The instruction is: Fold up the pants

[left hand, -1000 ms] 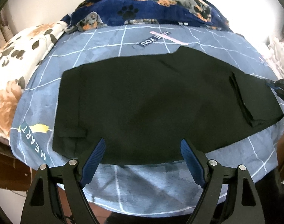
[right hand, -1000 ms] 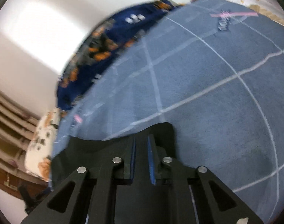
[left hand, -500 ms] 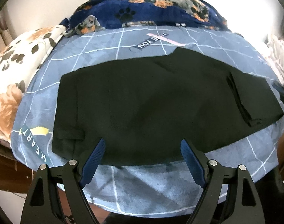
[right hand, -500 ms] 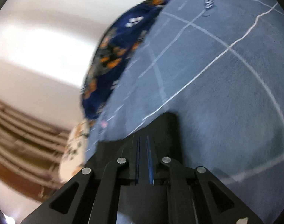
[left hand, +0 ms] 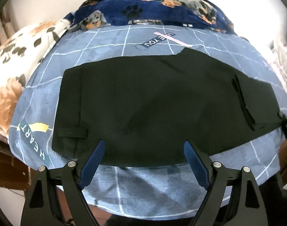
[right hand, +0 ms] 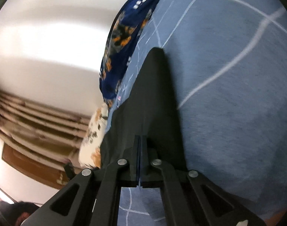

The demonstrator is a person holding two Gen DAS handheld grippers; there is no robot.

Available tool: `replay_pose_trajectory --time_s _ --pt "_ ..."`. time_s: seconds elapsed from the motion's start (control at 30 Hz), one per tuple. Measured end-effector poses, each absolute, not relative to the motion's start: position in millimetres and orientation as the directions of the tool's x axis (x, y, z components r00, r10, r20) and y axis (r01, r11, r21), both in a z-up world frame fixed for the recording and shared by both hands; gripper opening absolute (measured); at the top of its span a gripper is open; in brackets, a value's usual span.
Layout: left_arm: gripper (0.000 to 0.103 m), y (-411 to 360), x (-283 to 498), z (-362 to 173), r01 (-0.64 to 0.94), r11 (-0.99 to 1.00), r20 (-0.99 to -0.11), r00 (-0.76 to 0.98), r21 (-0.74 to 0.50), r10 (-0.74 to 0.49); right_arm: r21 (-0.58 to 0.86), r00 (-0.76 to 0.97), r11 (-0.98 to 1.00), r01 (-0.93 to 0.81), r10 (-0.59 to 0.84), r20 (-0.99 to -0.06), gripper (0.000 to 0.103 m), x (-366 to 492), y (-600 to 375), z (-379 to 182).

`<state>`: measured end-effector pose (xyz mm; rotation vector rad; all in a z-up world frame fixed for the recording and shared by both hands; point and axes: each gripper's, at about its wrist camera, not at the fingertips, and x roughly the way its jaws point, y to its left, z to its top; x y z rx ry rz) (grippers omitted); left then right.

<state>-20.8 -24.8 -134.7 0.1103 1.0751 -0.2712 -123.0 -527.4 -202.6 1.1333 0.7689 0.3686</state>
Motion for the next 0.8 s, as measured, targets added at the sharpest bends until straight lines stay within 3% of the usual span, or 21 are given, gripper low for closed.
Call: replay_pose_trajectory --time_s 0.17,0.33,0.5,0.73,0.8 --pt "0.086 22 -4 -125 0.138 0.975 -0.873 0.436 -0.175 -0.218 0.857 0.665 0.499 0.132 0.596 -0.45 0.0 -120 -521 -187" --pt "0.086 95 7 -120 -0.026 0.951 -0.858 0.44 -0.307 -0.265 0.762 0.651 0.643 0.076 0.547 -0.526 0.031 -111 -502 -141" --pt "0.085 135 8 -129 -0.071 0.872 -0.815 0.397 -0.485 -0.421 0.703 0.653 0.71 -0.049 0.556 -0.515 0.056 -97 -464 -85" --pt "0.082 132 -2 -164 -0.135 0.724 -0.726 0.289 -0.676 -0.624 0.736 0.594 0.656 -0.167 0.662 -0.456 0.065 -88 -401 -58" --pt "0.082 129 2 -172 -0.149 0.717 -0.726 0.271 -0.681 -0.633 0.743 0.567 0.643 -0.183 0.687 -0.455 0.067 -84 -383 -60"
